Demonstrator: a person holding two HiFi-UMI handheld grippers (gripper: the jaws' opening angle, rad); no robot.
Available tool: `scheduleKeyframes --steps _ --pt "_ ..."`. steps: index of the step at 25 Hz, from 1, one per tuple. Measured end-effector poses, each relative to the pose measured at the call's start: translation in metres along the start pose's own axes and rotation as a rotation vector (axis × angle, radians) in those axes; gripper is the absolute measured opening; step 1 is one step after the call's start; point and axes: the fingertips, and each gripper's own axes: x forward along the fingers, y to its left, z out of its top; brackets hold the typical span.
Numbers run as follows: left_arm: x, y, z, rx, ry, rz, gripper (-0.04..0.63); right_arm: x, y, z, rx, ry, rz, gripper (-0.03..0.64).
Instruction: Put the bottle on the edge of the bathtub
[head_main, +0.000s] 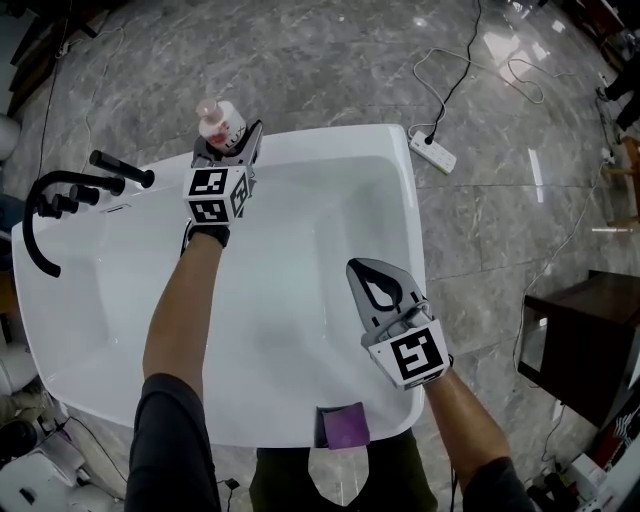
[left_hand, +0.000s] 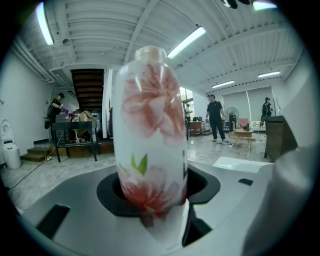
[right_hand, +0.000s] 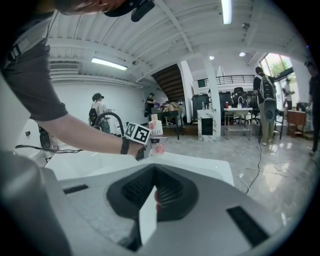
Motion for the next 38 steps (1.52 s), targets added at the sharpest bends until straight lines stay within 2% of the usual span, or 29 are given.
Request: scheduleKeyframes --steps 13,16,22,26,32,38 --pt "0.002 0.002 0.002 0.002 0.001 0.006 0.235 -0.008 0.005 -0.009 -0.005 0.011 -0.005 0.000" --pt "-0.001 -0.002 0.003 0.006 0.013 -0.013 0.287 -0.011 0.007 -0.005 -0.003 0.008 -0.007 0.000" --pt "-0.015 0.000 0.003 -0.002 0.029 -0.026 0.324 -0.013 0.012 0.001 -0.006 0.004 -0.011 0.000" --pt "-0.042 0.003 0.000 -0.001 0.060 -0.019 0.327 -0.018 0.017 0.014 -0.013 -0.011 -0.018 0.000" --pt "-0.108 -0.006 0.006 0.004 0.123 -0.037 0.327 -0.030 0.031 0.055 -0.014 -0.049 -0.024 0.000" --pt "-0.193 -0.031 0.050 -0.015 0.145 -0.073 0.225 -0.059 0.059 0.111 -0.024 -0.071 -0.015 0.000"
